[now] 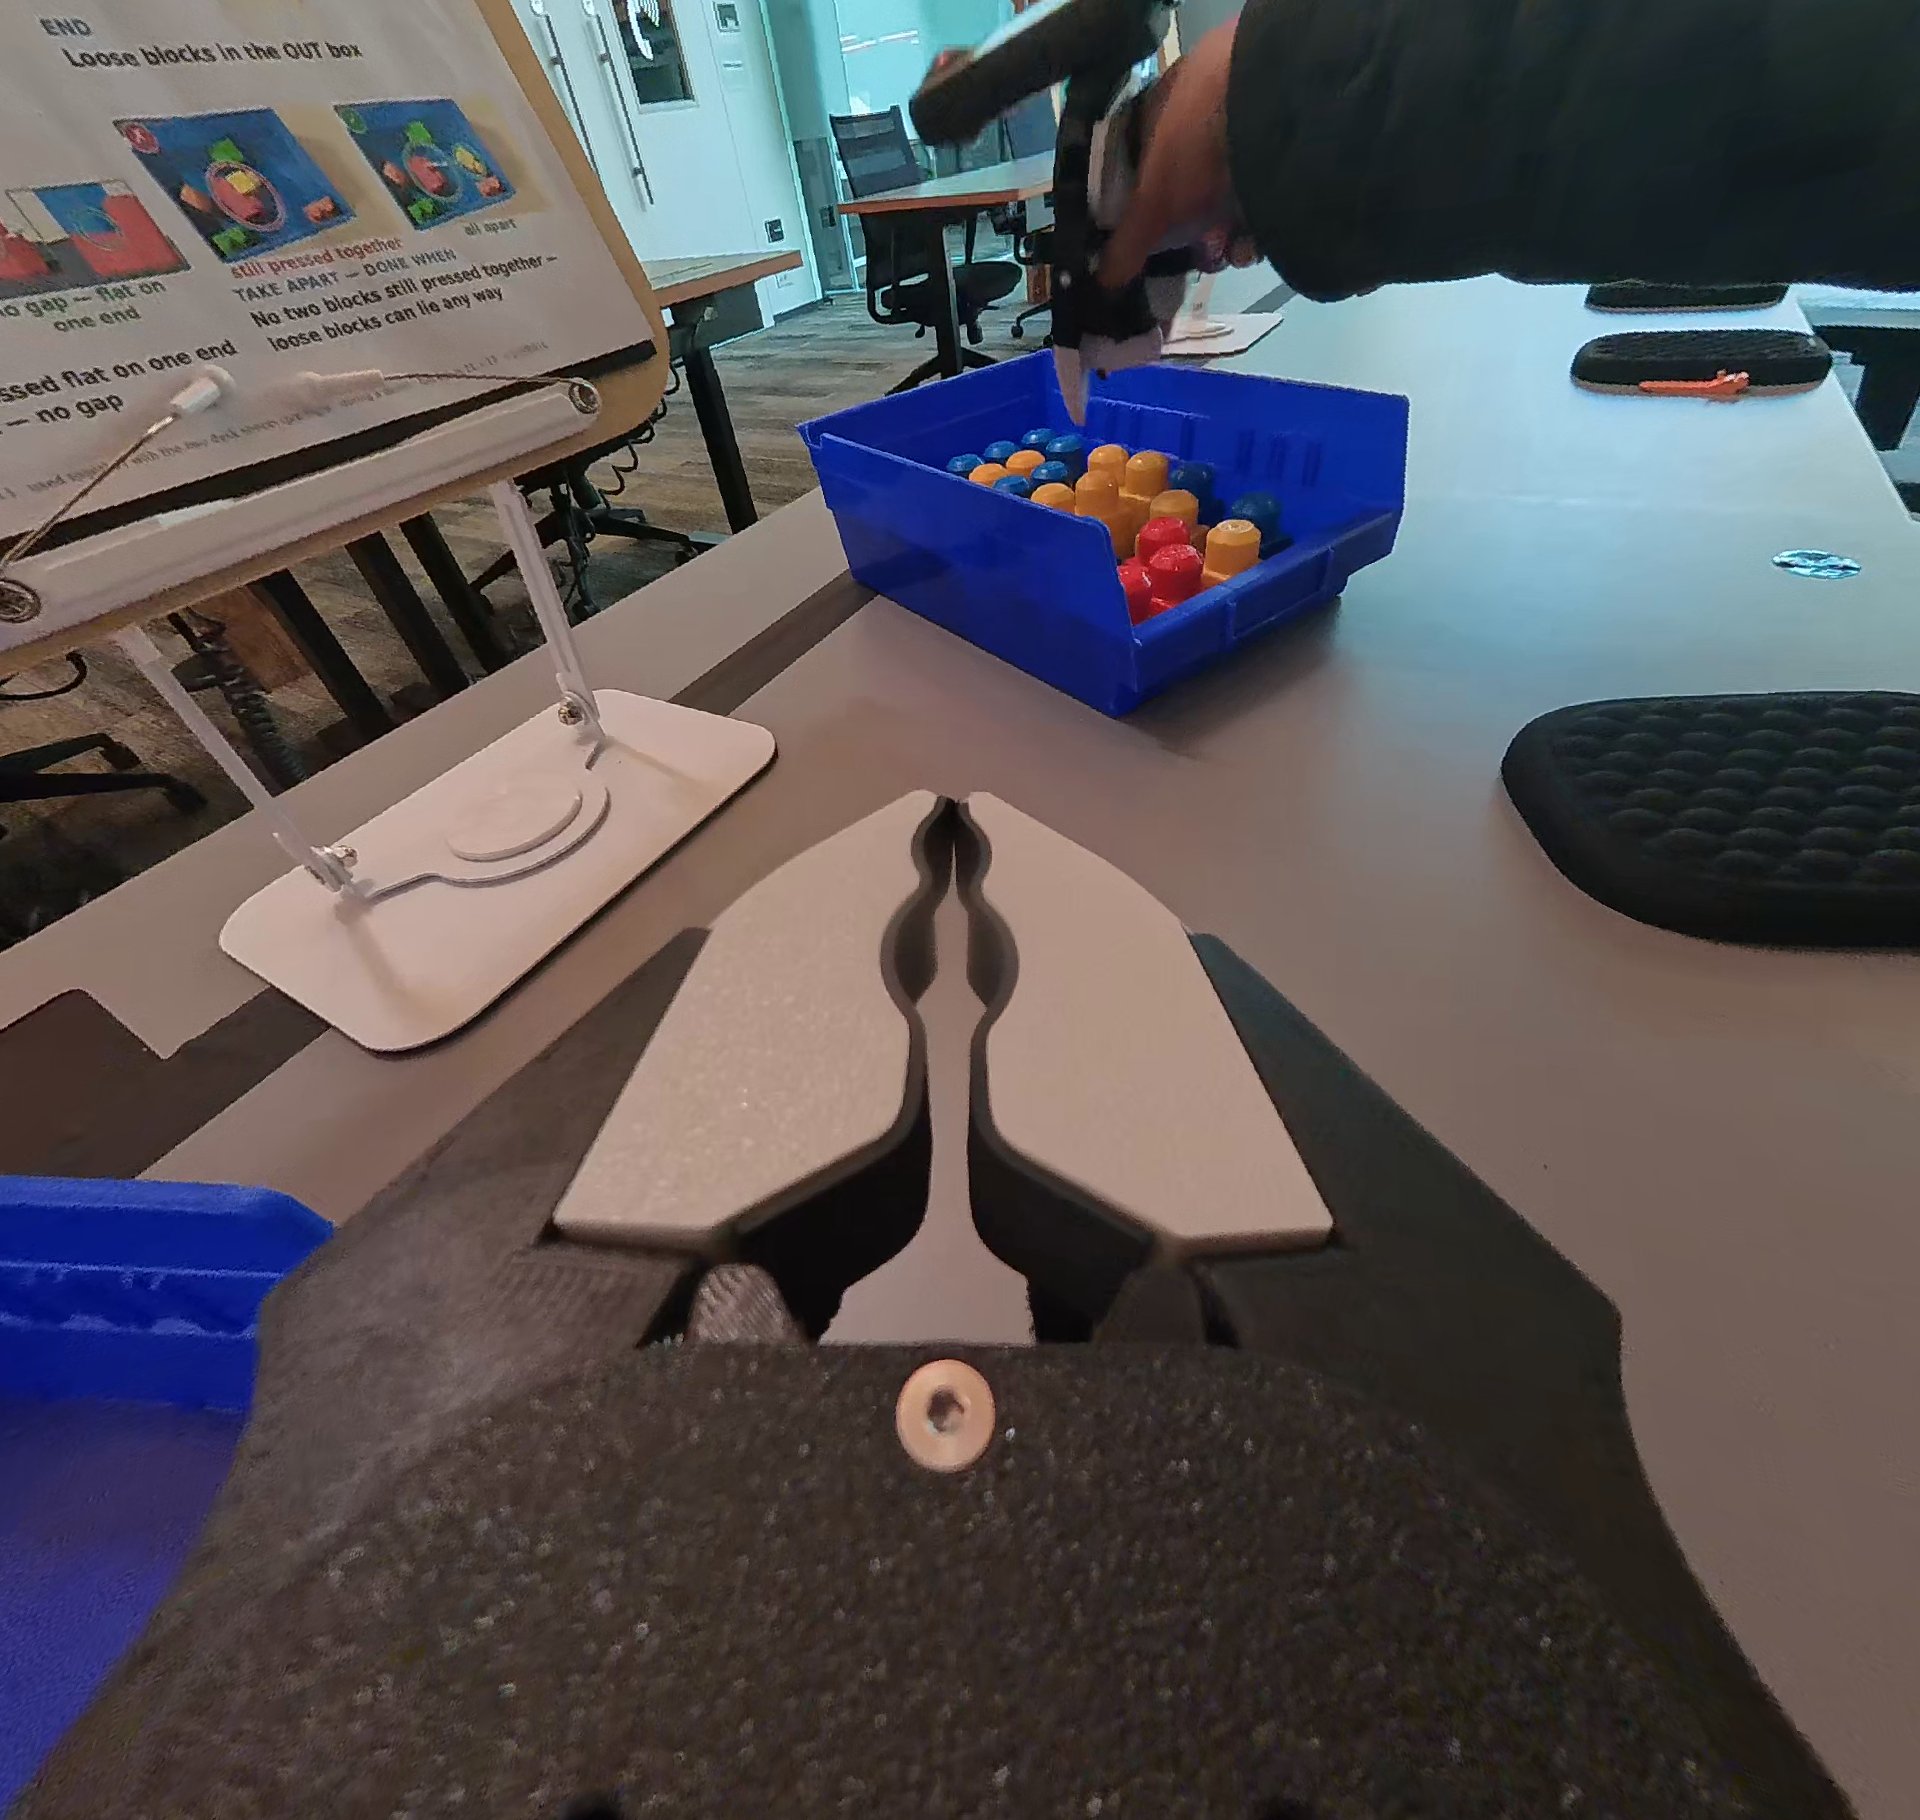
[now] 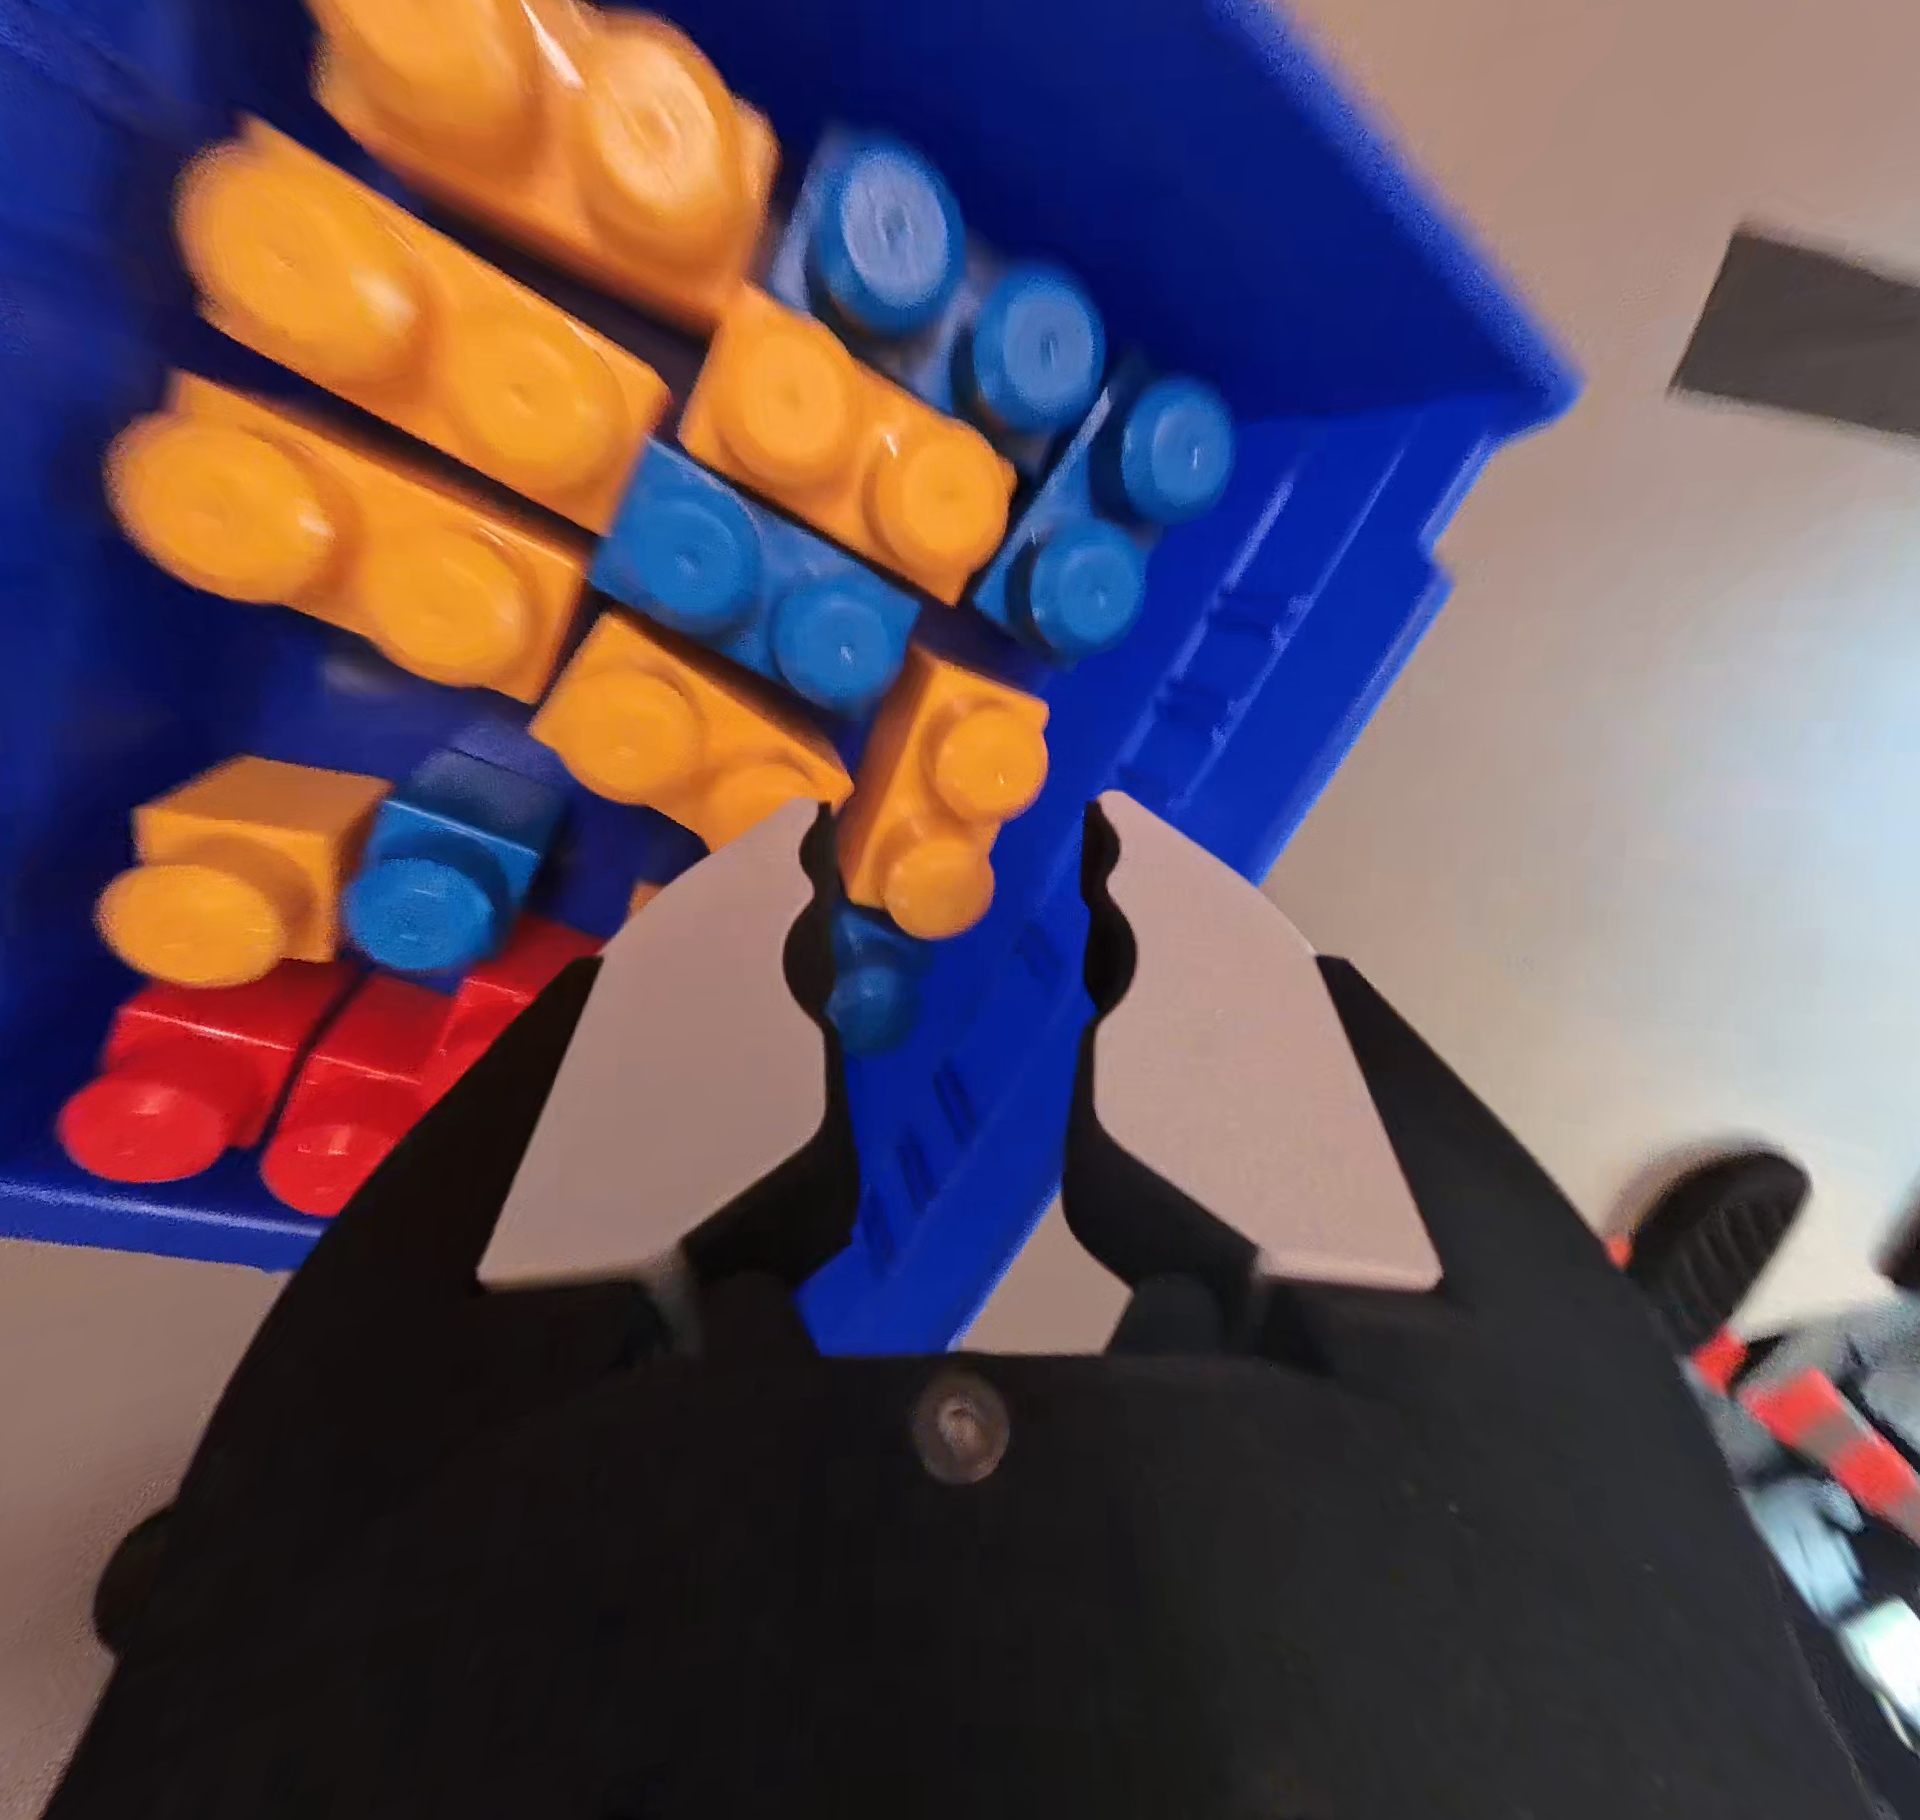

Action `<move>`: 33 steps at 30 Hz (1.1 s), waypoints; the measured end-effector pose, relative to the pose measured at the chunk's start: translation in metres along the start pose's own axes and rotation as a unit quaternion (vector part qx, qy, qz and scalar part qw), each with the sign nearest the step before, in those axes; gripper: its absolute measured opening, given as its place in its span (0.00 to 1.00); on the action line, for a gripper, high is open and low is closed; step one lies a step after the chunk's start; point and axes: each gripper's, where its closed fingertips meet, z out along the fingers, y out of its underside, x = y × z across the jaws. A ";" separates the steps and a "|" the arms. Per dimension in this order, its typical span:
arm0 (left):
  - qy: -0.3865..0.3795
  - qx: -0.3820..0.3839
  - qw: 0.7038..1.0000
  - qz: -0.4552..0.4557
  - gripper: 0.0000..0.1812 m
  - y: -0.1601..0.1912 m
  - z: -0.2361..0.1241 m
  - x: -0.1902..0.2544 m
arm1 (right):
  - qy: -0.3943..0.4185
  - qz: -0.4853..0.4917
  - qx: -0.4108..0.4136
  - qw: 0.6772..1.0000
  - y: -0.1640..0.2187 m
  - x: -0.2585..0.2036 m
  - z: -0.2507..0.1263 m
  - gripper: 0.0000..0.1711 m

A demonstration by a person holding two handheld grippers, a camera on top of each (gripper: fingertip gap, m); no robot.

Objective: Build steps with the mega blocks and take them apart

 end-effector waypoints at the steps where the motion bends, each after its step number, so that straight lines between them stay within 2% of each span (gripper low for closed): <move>1: -0.001 0.001 1.000 -0.001 0.00 0.000 0.000 -0.001 | -0.008 -0.007 0.043 0.999 -0.013 -0.003 -0.010 0.28; 3: -0.005 0.003 1.000 -0.002 0.00 -0.001 -0.001 -0.002 | -0.021 -0.023 0.146 0.989 -0.041 -0.013 -0.037 0.30; 5: -0.011 0.005 1.000 -0.003 0.00 -0.001 -0.002 -0.005 | -0.046 -0.043 0.278 0.959 -0.071 -0.032 -0.077 0.31; 7: -0.015 0.006 1.000 -0.004 0.00 -0.001 -0.002 -0.007 | -0.083 -0.054 0.415 0.905 -0.090 -0.055 -0.128 0.30; 9: -0.018 0.007 1.000 -0.004 0.00 -0.001 -0.003 -0.008 | -0.133 -0.053 0.531 0.835 -0.094 -0.078 -0.178 0.28; 11: -0.023 0.006 1.000 -0.004 0.00 0.000 -0.003 -0.010 | -0.175 -0.053 0.605 0.775 -0.085 -0.099 -0.214 0.25; 12: -0.025 0.005 1.000 -0.004 0.00 0.000 -0.003 -0.011 | -0.191 -0.054 0.625 0.755 -0.078 -0.109 -0.224 0.23; 15: -0.031 0.002 0.999 -0.006 0.00 0.003 -0.002 -0.014 | -0.223 -0.071 0.657 0.716 -0.059 -0.143 -0.238 0.15; 19: -0.040 -0.002 0.999 -0.010 0.00 0.006 -0.003 -0.020 | -0.267 -0.082 0.665 0.693 -0.032 -0.192 -0.232 0.00; 24: -0.060 0.006 0.998 -0.027 0.00 0.005 -0.007 -0.032 | -0.302 -0.094 0.675 0.666 -0.004 -0.246 -0.212 0.00; 28: -0.089 0.020 0.995 -0.033 0.00 0.003 -0.015 -0.048 | -0.318 -0.092 0.681 0.653 0.008 -0.270 -0.187 0.00; 33: -0.156 0.033 0.987 -0.035 0.00 -0.006 -0.032 -0.085 | -0.322 -0.118 0.659 0.669 0.013 -0.291 -0.161 0.00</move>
